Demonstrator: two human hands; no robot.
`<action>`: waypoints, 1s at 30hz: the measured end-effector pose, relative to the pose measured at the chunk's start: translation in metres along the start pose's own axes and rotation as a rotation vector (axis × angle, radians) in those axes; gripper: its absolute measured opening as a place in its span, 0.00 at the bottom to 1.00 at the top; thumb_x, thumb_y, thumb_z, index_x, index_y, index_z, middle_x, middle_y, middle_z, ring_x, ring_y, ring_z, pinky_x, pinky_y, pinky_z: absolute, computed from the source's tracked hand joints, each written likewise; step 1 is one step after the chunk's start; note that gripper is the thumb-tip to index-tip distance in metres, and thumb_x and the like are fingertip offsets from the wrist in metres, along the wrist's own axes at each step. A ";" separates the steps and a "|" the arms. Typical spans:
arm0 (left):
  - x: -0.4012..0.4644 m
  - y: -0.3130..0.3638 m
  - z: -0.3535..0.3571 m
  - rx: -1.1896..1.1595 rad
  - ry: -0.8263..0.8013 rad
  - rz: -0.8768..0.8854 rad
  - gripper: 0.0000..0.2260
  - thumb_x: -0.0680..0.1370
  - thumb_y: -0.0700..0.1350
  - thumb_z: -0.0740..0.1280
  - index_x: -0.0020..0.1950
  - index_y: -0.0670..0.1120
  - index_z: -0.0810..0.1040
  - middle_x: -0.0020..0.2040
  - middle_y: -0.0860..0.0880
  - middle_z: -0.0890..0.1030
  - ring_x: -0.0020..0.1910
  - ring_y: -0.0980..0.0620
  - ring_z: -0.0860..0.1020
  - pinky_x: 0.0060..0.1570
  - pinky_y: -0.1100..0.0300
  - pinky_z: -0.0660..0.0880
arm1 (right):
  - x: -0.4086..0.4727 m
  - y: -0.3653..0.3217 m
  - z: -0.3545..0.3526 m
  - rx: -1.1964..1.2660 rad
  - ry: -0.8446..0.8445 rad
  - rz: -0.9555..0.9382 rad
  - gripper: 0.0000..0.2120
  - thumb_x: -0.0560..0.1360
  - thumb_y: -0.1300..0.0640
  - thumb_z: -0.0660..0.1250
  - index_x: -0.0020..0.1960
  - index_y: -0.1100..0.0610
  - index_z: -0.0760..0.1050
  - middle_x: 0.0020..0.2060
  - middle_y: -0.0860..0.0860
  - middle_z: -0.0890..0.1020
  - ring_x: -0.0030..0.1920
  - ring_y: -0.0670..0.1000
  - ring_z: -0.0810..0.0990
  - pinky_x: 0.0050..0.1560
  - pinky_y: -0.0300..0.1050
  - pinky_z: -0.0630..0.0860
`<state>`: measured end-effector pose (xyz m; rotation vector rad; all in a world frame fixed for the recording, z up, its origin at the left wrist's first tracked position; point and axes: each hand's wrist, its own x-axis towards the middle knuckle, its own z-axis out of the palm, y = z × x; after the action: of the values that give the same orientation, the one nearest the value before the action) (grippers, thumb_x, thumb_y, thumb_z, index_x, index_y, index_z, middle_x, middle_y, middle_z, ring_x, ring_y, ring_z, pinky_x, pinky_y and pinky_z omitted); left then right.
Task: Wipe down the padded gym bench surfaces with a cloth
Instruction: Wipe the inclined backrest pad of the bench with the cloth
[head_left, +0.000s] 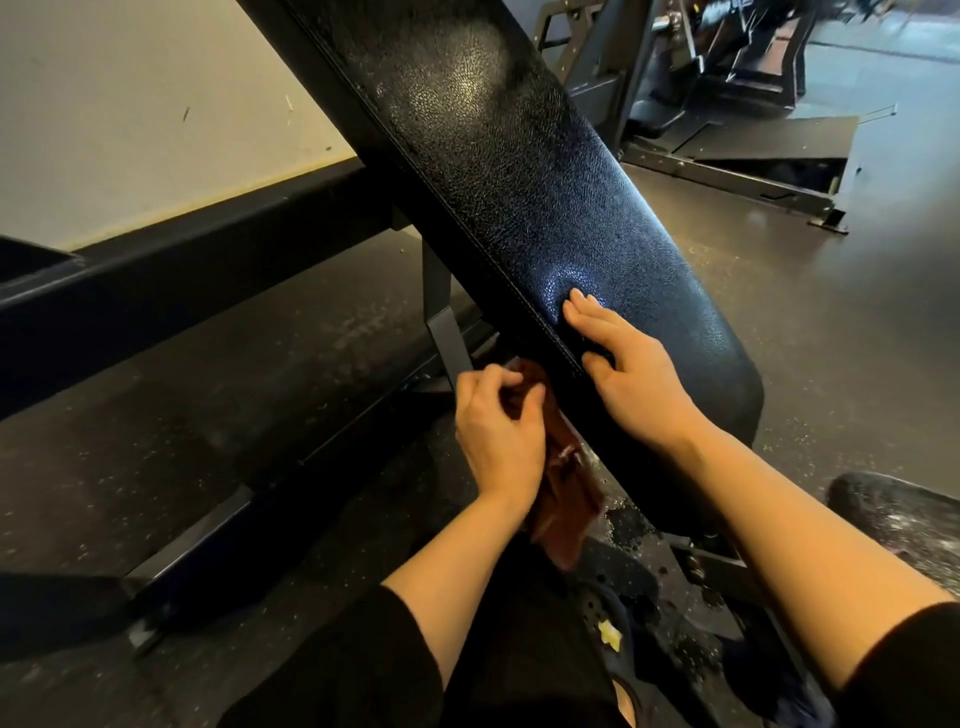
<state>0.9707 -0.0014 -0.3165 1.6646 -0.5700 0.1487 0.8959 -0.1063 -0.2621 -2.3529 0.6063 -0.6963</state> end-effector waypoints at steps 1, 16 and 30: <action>0.003 0.001 -0.003 -0.014 0.060 -0.001 0.06 0.71 0.38 0.73 0.45 0.43 0.79 0.46 0.47 0.74 0.42 0.58 0.72 0.49 0.60 0.72 | 0.000 0.000 0.000 -0.004 0.000 -0.002 0.29 0.73 0.74 0.59 0.71 0.57 0.67 0.72 0.50 0.66 0.72 0.44 0.59 0.76 0.52 0.52; 0.000 0.017 -0.004 -0.059 0.100 -0.006 0.12 0.67 0.33 0.73 0.48 0.41 0.77 0.49 0.44 0.74 0.44 0.62 0.69 0.52 0.76 0.65 | 0.001 0.004 -0.013 0.034 -0.081 -0.004 0.26 0.73 0.73 0.62 0.69 0.58 0.70 0.71 0.51 0.69 0.73 0.48 0.63 0.75 0.42 0.54; -0.054 0.020 0.021 -0.116 -0.117 0.019 0.14 0.67 0.35 0.74 0.51 0.43 0.79 0.50 0.46 0.74 0.49 0.56 0.72 0.54 0.77 0.63 | -0.051 0.035 -0.030 -0.007 -0.070 0.140 0.27 0.70 0.76 0.62 0.66 0.59 0.74 0.67 0.51 0.73 0.68 0.43 0.67 0.70 0.30 0.56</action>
<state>0.9105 -0.0081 -0.3247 1.5631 -0.6703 0.0313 0.8300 -0.1150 -0.2816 -2.3049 0.7350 -0.5480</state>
